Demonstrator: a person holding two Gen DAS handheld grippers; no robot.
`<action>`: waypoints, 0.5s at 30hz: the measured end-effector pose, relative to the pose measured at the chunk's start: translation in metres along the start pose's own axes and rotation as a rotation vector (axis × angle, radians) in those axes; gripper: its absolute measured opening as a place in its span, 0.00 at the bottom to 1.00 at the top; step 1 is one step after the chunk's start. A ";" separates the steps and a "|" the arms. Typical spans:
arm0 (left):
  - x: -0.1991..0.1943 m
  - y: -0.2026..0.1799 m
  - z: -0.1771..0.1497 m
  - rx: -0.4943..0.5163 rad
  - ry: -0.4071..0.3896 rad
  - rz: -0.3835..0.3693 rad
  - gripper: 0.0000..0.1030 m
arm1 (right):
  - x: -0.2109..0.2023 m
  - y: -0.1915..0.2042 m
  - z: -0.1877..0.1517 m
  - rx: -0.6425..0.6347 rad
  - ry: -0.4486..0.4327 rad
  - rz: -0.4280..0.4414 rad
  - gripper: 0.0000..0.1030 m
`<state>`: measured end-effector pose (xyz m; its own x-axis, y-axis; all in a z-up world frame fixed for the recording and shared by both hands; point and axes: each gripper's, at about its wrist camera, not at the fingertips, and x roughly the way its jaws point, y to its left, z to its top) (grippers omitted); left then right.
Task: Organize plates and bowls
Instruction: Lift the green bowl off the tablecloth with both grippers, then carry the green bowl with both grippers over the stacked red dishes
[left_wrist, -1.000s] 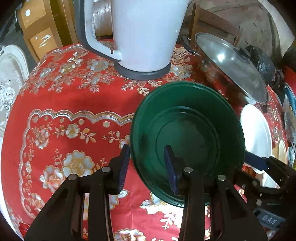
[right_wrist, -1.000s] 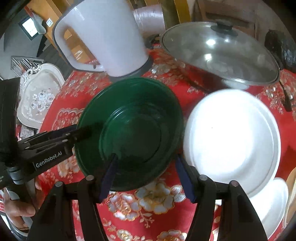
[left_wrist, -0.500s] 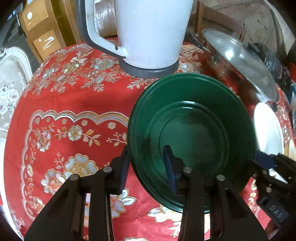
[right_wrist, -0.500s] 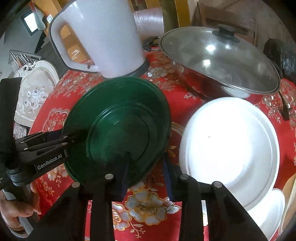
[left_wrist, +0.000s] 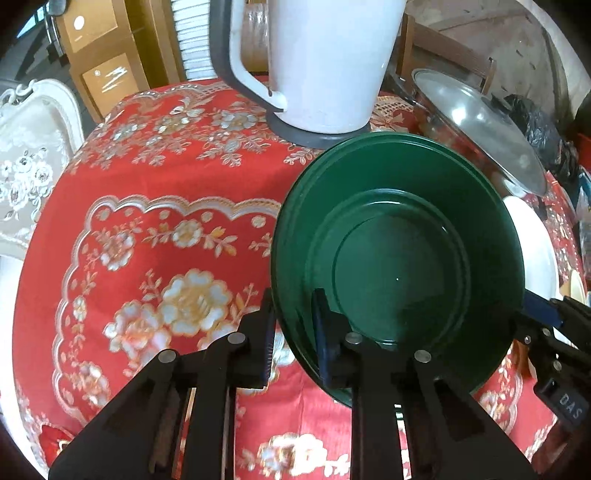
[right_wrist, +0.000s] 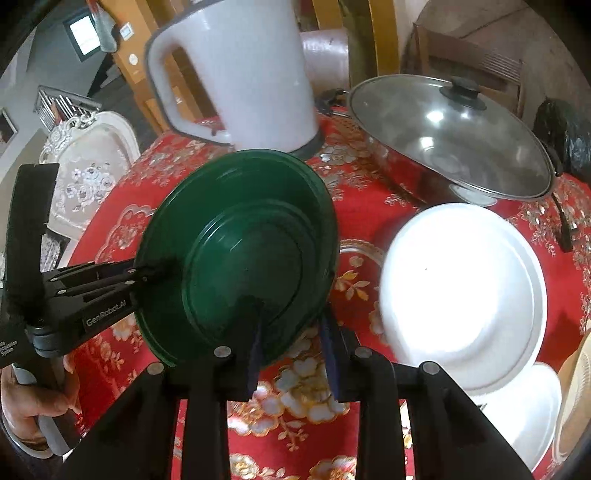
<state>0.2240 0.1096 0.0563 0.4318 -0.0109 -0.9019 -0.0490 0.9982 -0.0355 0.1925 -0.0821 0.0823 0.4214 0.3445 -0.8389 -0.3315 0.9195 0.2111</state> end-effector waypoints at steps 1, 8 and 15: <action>-0.005 0.002 -0.004 -0.003 0.001 -0.002 0.18 | -0.002 0.002 -0.002 -0.004 -0.001 0.003 0.27; -0.035 0.015 -0.036 -0.026 -0.011 0.006 0.18 | -0.014 0.025 -0.017 -0.054 0.007 0.030 0.27; -0.061 0.036 -0.067 -0.063 -0.025 0.005 0.18 | -0.024 0.050 -0.030 -0.106 0.010 0.063 0.27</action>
<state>0.1360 0.1424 0.0810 0.4535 -0.0032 -0.8912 -0.1079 0.9924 -0.0585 0.1409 -0.0506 0.0982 0.3887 0.3987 -0.8306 -0.4447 0.8708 0.2098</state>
